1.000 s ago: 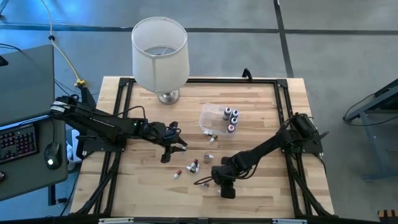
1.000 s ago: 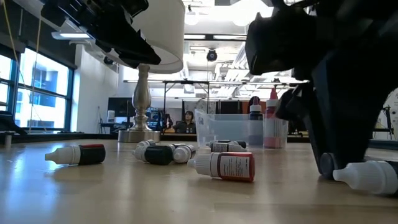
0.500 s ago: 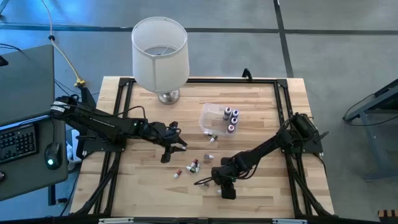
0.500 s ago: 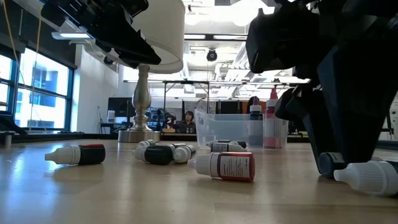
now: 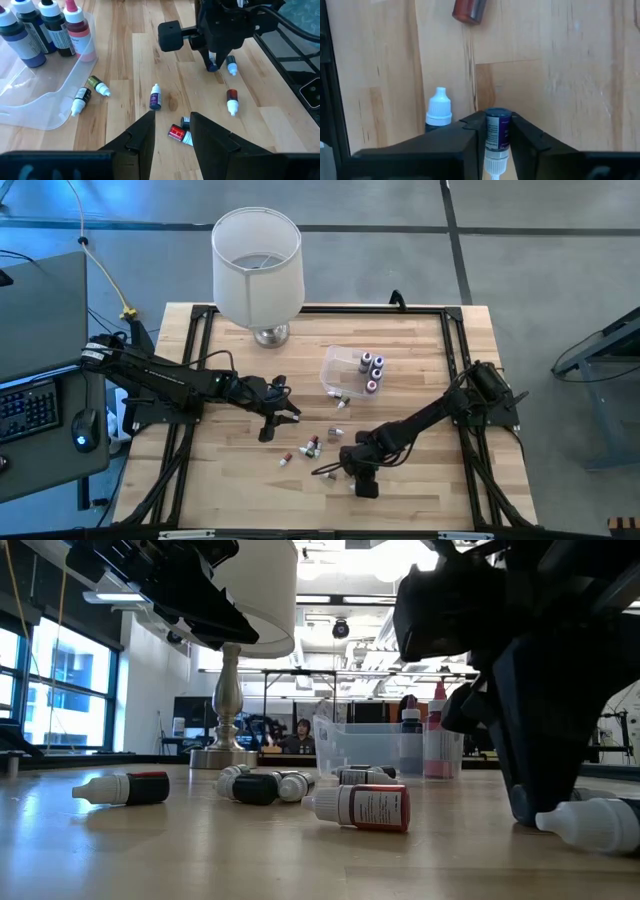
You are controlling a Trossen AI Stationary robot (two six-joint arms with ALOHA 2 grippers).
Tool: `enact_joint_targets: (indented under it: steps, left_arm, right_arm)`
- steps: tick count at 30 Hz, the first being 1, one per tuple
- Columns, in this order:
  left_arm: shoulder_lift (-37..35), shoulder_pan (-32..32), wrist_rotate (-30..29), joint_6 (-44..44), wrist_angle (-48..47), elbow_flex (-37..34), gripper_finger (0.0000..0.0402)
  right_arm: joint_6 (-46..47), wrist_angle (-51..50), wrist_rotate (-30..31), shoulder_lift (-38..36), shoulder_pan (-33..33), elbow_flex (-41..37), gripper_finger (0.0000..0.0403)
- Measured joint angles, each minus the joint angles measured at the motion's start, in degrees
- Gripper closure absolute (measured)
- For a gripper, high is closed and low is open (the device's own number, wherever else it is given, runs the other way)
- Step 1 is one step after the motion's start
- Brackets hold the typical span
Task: Pick & Place food coloring
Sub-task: Put the bottom small purple food coloring bottle into the transparent bin
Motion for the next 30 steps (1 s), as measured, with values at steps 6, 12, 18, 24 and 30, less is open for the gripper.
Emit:
enact_joint_targets:
  steps: [6,12,18,24,30]
  left_arm:
    - [0.01,-0.01,-0.01,-0.02,0.21,0.0,0.0279]
    - [0.01,0.0,-0.04,-0.04,0.22,0.0,0.0279]
    - [0.01,0.01,-0.64,-0.08,0.23,0.0,0.0279]
    - [0.01,0.01,-0.63,-0.47,0.2,0.0,0.0279]
    - [0.01,0.01,-1.64,-2.93,0.17,0.0,0.0279]
  right_arm:
    - [-2.17,-0.09,10.54,-5.02,-3.3,-0.21,0.0334]
    - [-10.12,-0.41,28.42,-11.83,-10.12,-0.1,0.0341]
    - [-21.66,0.34,37.59,-14.94,-20.29,-0.03,0.0332]
    - [-27.09,-1.2,25.34,-12.04,-29.73,-0.03,0.0331]
    - [-28.6,-4.36,17.27,-9.99,-33.92,0.01,0.0329]
